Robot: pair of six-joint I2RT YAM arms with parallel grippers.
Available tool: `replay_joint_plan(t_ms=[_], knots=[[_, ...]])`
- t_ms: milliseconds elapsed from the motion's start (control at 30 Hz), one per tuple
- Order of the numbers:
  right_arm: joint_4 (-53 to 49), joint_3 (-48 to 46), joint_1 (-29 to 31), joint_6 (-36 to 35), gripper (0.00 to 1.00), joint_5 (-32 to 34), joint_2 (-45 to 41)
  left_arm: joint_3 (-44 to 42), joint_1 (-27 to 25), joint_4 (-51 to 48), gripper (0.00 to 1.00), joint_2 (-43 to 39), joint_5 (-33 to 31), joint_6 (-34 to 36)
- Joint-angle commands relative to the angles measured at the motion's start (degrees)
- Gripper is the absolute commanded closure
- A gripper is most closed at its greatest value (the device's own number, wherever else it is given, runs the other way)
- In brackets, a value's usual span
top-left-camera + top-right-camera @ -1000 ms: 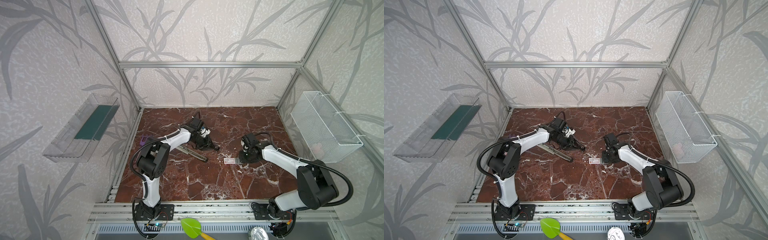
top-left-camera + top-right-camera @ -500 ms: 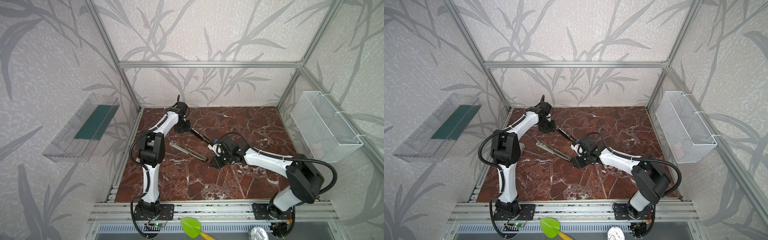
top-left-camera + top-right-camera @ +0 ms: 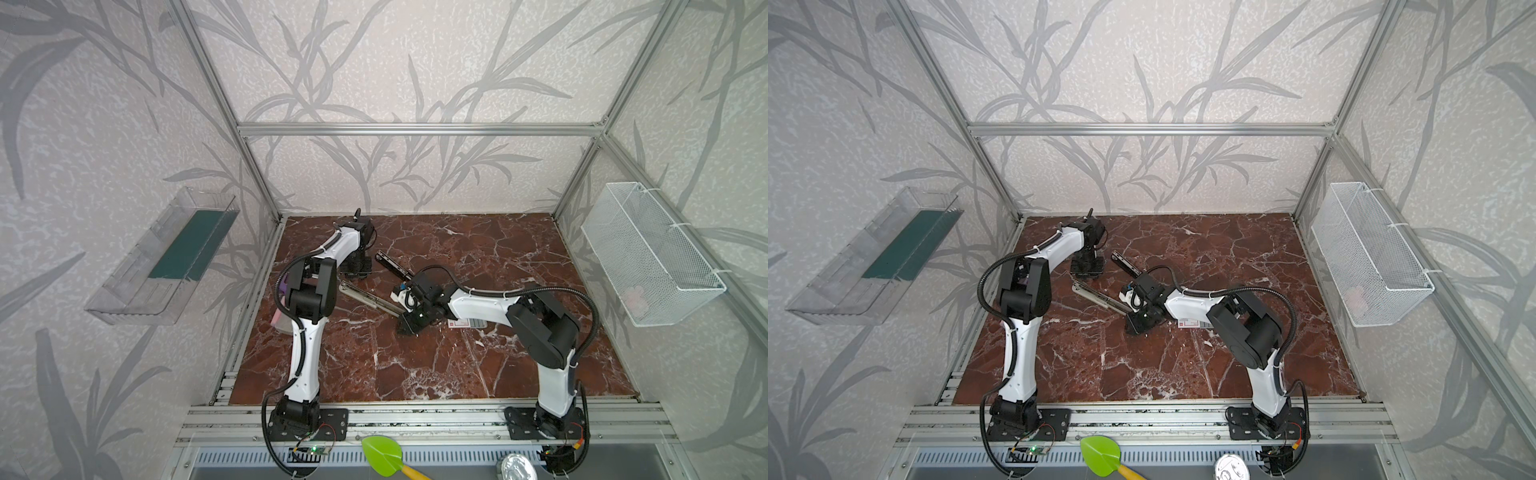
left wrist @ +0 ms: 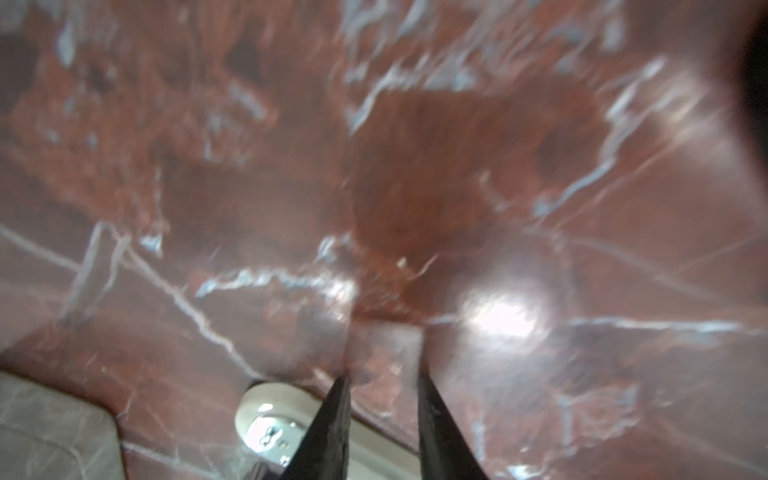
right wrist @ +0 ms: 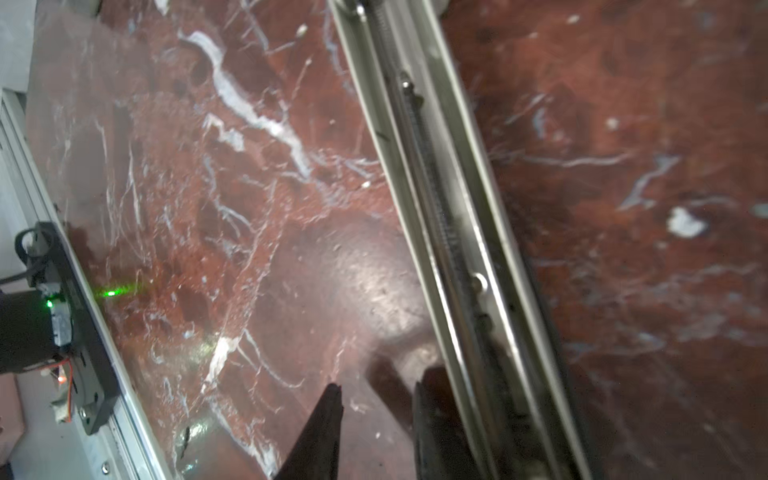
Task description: Load the staples into the stapler
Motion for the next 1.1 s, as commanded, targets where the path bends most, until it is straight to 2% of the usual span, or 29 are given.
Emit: replay_joint_plan(t_ms=[0, 167, 400, 567, 733, 867, 933, 1067], knots=[[-3.85, 3.19, -1.79, 1.06, 0.68, 7.01, 2.27, -5.37, 0.38, -1.56, 0.70, -3.83, 0.25, -0.19], [-6.89, 11.07, -3.07, -0.08, 0.68, 9.40, 6.77, -14.26, 0.35, 0.05, 0.71, -8.70, 2.82, -0.82], [-11.95, 24.78, -4.55, -2.43, 0.67, 10.19, 14.86, -27.82, -1.83, 3.65, 0.73, -16.89, 10.71, -2.93], [-14.48, 32.59, -5.83, -3.50, 0.66, 10.27, 19.73, -32.23, -6.71, 6.00, 0.73, -19.14, 14.28, -4.86], [-16.06, 38.53, -6.29, -4.74, 0.66, 7.56, 23.38, -32.67, -10.97, 9.22, 0.73, -18.86, 15.96, -8.04], [-17.36, 39.22, -6.38, -5.38, 0.66, 6.98, 23.06, -32.73, -11.44, 9.75, 0.73, -19.92, 14.74, -9.36], [-16.20, 36.21, -6.38, -6.04, 0.65, 7.50, 20.32, -33.30, -11.36, 9.99, 0.72, -21.52, 13.98, -9.22], [-13.96, 29.55, -6.91, -6.07, 0.65, 7.10, 13.52, -33.62, -11.46, 11.04, 0.72, -21.91, 16.51, -10.09]])
